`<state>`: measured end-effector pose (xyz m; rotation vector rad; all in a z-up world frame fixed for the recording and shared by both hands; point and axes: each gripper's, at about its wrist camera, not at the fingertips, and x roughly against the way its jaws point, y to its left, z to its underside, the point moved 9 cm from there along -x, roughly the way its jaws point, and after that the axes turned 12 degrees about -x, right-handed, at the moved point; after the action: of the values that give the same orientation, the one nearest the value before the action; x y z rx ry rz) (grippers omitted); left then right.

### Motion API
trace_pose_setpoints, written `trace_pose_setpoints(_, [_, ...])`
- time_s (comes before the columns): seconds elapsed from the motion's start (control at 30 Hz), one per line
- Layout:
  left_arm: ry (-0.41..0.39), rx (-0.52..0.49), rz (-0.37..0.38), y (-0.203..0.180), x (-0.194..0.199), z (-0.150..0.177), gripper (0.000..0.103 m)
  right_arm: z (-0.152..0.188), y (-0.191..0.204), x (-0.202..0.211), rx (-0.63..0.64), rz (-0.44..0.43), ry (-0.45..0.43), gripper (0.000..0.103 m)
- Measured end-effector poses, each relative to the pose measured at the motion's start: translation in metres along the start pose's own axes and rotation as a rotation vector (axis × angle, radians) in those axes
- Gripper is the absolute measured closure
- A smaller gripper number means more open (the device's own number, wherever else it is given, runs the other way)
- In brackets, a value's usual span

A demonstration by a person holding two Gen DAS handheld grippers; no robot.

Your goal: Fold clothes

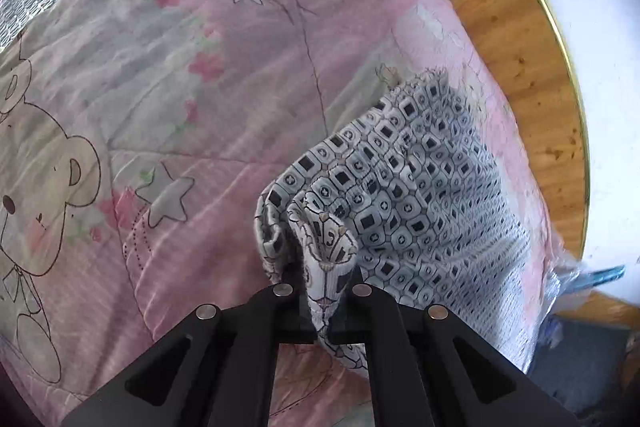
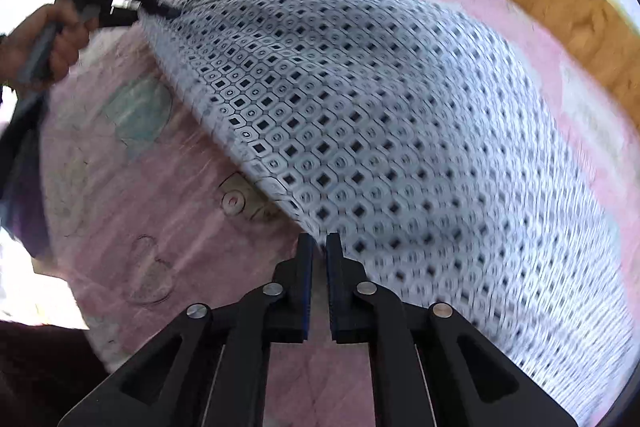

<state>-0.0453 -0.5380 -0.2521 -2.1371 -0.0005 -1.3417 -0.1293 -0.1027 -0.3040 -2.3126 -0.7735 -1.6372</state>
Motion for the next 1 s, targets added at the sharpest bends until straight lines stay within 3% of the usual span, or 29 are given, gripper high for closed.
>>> trace_pose_setpoints(0.13, [-0.058, -0.054, -0.014, 0.0, 0.02, -0.009, 0.078, -0.002, -0.051, 0.045, -0.2, -0.058, -0.066, 0.08])
trace_pose_setpoints(0.3, [-0.122, -0.045, -0.108, 0.019, 0.048, -0.029, 0.074, 0.012, -0.185, 0.055, -0.48, 0.122, -0.099, 0.079])
trace_pose_setpoints(0.43, [-0.14, -0.167, -0.023, -0.041, 0.035, -0.053, 0.074, 0.057, -0.285, 0.066, -0.728, 0.237, -0.118, 0.078])
trace_pose_setpoints(0.5, [-0.11, -0.263, 0.017, -0.082, 0.01, -0.061, 0.074, 0.091, -0.326, 0.066, -0.819, 0.281, -0.103, 0.07])
trace_pose_setpoints(0.57, [-0.04, -0.327, -0.014, -0.101, -0.026, -0.066, 0.074, 0.108, -0.344, 0.074, -0.839, 0.233, -0.164, 0.078])
trace_pose_setpoints(0.63, [0.068, -0.333, -0.141, -0.09, -0.07, -0.071, 0.076, 0.122, -0.35, 0.082, -0.807, 0.237, -0.163, 0.083])
trace_pose_setpoints(0.7, [0.028, -0.317, -0.178, -0.084, -0.08, -0.088, 0.078, 0.128, -0.352, 0.088, -0.802, 0.227, -0.126, 0.083])
trace_pose_setpoints(0.77, [0.049, -0.251, -0.169, -0.079, -0.083, -0.1, 0.078, 0.127, -0.357, 0.095, -0.816, 0.209, -0.081, 0.081])
trace_pose_setpoints(0.83, [0.057, -0.185, -0.148, -0.08, -0.077, -0.104, 0.078, 0.111, -0.369, 0.114, -0.802, 0.218, -0.096, 0.081])
trace_pose_setpoints(0.93, [0.014, -0.202, -0.094, -0.099, -0.071, -0.106, 0.078, 0.079, -0.403, 0.135, -0.79, 0.248, -0.158, 0.08])
trace_pose_setpoints(1.0, [0.03, -0.228, -0.12, -0.105, -0.084, -0.103, 0.078, 0.057, -0.437, 0.129, -0.784, 0.274, -0.163, 0.08])
